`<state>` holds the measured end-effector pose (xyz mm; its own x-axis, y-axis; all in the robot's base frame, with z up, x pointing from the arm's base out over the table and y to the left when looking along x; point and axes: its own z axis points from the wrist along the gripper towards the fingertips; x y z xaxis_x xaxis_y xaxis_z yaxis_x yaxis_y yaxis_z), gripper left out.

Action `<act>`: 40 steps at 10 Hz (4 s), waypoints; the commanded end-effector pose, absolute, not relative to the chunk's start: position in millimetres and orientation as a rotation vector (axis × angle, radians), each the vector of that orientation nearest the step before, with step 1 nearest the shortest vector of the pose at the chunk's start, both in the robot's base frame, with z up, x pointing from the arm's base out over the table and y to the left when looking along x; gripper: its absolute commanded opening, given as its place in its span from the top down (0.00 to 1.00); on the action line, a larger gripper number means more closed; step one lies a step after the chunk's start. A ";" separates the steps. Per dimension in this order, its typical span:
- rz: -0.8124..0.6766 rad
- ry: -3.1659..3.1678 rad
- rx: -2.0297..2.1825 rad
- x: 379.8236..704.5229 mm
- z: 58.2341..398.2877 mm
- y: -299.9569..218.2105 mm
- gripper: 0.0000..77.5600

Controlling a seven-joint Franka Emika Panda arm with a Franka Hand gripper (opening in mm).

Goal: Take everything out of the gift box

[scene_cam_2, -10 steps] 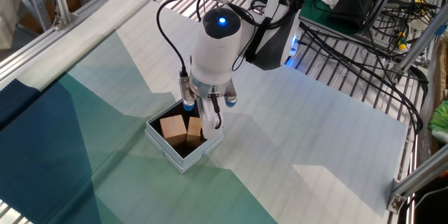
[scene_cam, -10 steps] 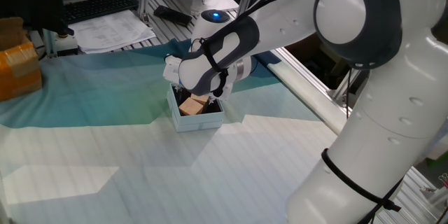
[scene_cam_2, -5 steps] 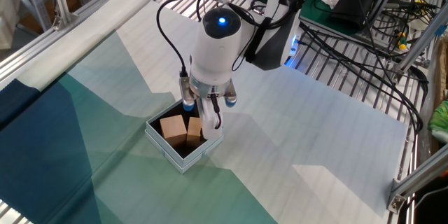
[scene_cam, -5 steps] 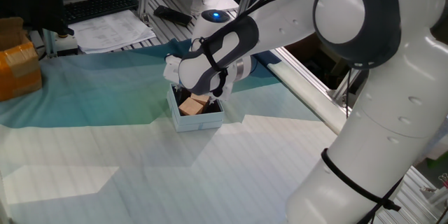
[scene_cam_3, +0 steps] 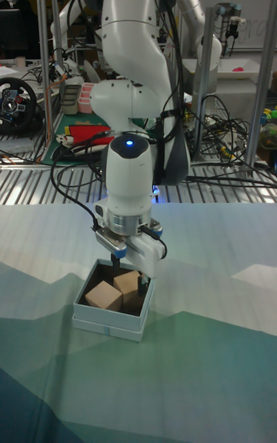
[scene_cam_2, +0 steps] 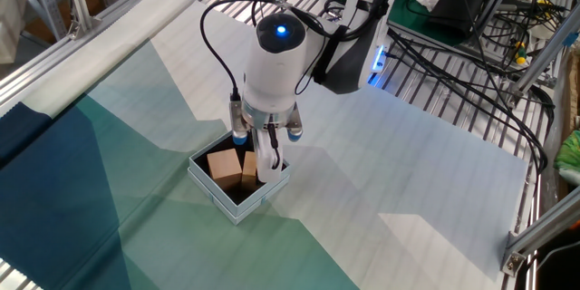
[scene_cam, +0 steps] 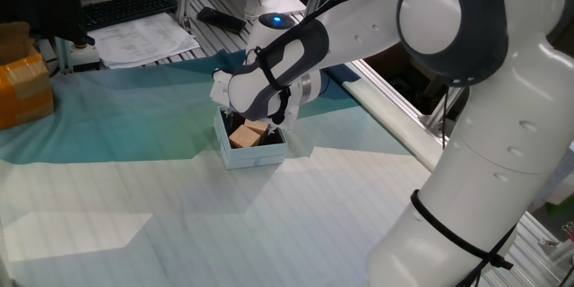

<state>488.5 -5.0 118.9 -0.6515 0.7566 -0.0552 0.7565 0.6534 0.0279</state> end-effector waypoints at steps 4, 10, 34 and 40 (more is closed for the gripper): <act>0.020 2.791 1.296 492.3 109.5 -5.2 0.00; 0.019 2.785 1.297 493.9 98.7 -4.9 0.00; -0.024 2.842 1.164 484.2 137.3 -6.8 0.98; -0.028 2.924 0.943 478.0 162.1 -10.0 0.98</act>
